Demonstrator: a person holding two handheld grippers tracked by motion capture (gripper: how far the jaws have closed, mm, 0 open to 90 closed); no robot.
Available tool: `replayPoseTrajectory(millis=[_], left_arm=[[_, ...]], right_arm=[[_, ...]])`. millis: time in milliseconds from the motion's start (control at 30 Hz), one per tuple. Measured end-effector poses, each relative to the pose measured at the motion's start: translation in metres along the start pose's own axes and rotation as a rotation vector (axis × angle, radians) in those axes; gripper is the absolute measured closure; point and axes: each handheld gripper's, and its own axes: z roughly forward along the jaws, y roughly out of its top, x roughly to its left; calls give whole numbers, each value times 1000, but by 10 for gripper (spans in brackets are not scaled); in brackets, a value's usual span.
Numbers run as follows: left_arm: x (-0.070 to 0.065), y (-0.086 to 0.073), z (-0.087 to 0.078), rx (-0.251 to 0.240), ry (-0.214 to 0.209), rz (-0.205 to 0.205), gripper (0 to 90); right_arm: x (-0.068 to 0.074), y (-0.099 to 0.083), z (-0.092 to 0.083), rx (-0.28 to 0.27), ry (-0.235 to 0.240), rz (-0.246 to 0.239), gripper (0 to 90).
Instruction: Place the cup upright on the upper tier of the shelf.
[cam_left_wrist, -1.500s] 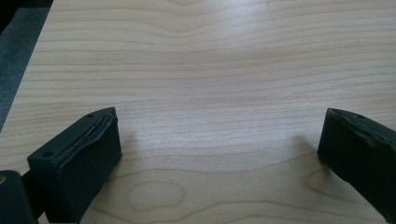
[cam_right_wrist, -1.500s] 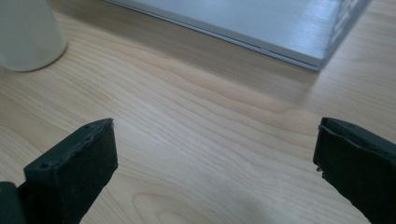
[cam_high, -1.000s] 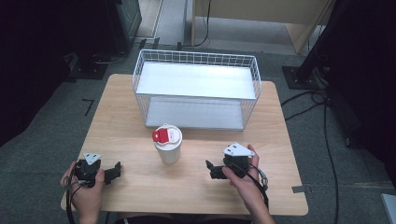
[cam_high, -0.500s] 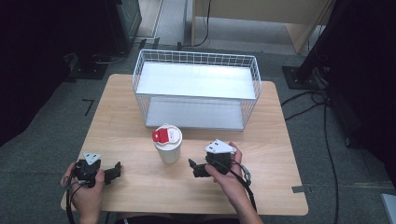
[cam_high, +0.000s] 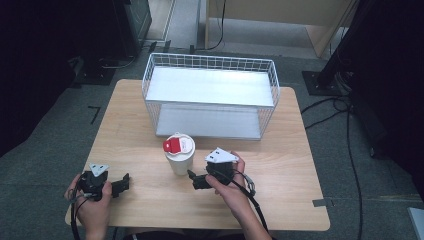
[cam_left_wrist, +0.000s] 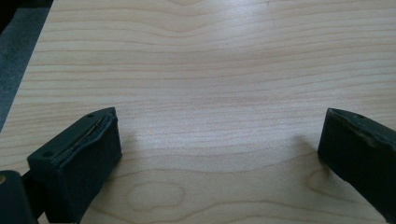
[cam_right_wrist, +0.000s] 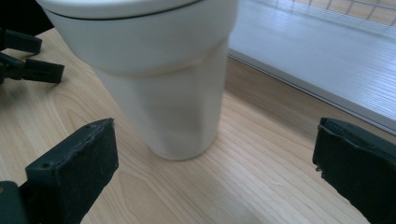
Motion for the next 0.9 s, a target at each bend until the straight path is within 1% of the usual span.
replayPoseTrajectory(millis=[100,167,333,500,600,767,800,900], left_arm=[[0,0,0,0,0,0,0],[0,0,0,0,0,0,0],[0,0,0,0,0,0,0],[0,0,0,0,0,0,0],[0,0,0,0,0,0,0],[0,0,0,0,0,-2,0],[0,0,0,0,0,-1,0],[0,0,0,0,0,-1,0]], right_arm=[[3,1,3,-7,11,6,1],[6,1,7,-16,18,19,2],[11,2,13,-18,31,19,3],[14,4,19,-29,42,31,5],[16,5,23,-44,31,43,45],[17,4,29,-58,43,53,49],[18,4,32,-65,44,66,55],[18,3,36,-80,46,78,64]])
